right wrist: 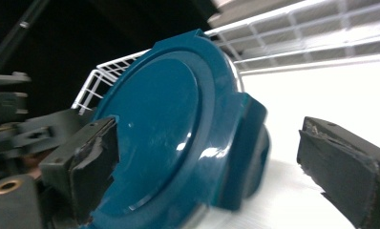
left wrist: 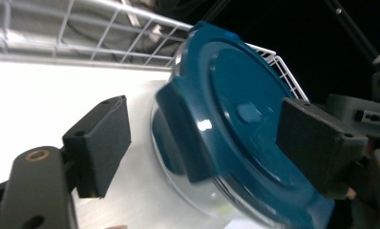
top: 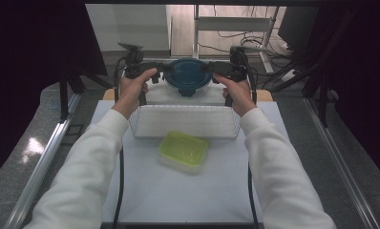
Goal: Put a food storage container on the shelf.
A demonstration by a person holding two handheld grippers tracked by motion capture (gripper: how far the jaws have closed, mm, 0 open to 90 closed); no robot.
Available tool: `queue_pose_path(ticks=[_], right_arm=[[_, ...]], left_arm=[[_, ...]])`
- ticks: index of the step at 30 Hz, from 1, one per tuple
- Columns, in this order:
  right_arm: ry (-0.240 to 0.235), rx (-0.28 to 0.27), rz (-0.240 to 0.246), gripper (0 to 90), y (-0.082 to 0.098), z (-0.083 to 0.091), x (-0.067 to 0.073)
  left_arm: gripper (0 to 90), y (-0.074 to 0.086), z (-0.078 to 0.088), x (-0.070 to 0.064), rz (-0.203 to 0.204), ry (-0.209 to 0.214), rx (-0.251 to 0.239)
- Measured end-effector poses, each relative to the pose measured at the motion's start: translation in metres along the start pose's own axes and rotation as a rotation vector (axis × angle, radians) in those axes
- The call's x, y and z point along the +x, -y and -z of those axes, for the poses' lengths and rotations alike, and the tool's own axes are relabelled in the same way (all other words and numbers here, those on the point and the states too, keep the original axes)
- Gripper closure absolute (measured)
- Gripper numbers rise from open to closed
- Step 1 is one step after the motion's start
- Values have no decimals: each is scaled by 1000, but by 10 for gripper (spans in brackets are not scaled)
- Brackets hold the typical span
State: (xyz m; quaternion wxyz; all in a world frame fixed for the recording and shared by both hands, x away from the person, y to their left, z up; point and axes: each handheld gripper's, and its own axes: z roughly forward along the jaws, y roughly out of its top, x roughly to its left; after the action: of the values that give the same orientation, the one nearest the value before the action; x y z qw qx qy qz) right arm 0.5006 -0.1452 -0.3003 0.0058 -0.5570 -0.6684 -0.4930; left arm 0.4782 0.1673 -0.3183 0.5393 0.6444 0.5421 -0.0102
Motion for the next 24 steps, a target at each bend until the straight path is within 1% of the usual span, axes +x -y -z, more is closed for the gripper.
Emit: queue_pose_path(ticks=[1, 3, 4, 5, 6, 7, 8, 10, 11, 13, 14, 15, 16, 19, 20, 21, 24], right_arm=[[4, -12, 20, 63, 2, 4, 1], [-1, -38, 68, 64, 7, 14, 4], [-13, -43, 89, 68, 10, 20, 5], [-24, -47, 108, 77, 14, 26, 5], [-39, -51, 130, 88, 19, 33, 5], [-49, -52, 143, 96, 22, 37, 5], [-59, -56, 164, 111, 27, 44, 4], [-63, -62, 207, 134, 39, 55, 3], [-59, -66, 236, 142, 47, 63, 2], [-47, -67, 281, 158, 60, 73, 0], [-41, -69, 300, 159, 66, 77, 0], [-31, -62, 328, 161, 76, 84, -2], [-26, -68, 352, 169, 87, 91, -4], [-23, -73, 388, 182, 110, 105, -9], [-20, -65, 401, 185, 119, 109, -11], [-13, -55, 417, 189, 129, 113, -13], [7, -34, 444, 198, 151, 121, -19]], left_arm=[[176, 3, 4, -5, -33, -8, -7], [176, 10, 14, -13, -70, -1, -25], [180, 15, 19, -17, -101, -5, -17], [188, 22, 25, -23, -146, -8, -2], [214, 27, 28, -26, -173, -11, 3], [220, 34, 31, -29, -200, -15, 13], [228, 41, 35, -32, -218, -16, 19], [236, 58, 44, -36, -262, -25, 36], [236, 64, 47, -37, -274, -28, 36], [236, 79, 55, -38, -294, -33, 38], [237, 90, 61, -38, -305, -30, 38], [241, 102, 67, -37, -311, -26, 37], [243, 109, 70, -37, -314, -22, 38], [243, 137, 83, -34, -338, -23, 39], [243, 147, 88, -34, -347, -30, 40], [243, 154, 91, -33, -353, -36, 40], [244, 176, 100, -30, -350, -39, 49]])
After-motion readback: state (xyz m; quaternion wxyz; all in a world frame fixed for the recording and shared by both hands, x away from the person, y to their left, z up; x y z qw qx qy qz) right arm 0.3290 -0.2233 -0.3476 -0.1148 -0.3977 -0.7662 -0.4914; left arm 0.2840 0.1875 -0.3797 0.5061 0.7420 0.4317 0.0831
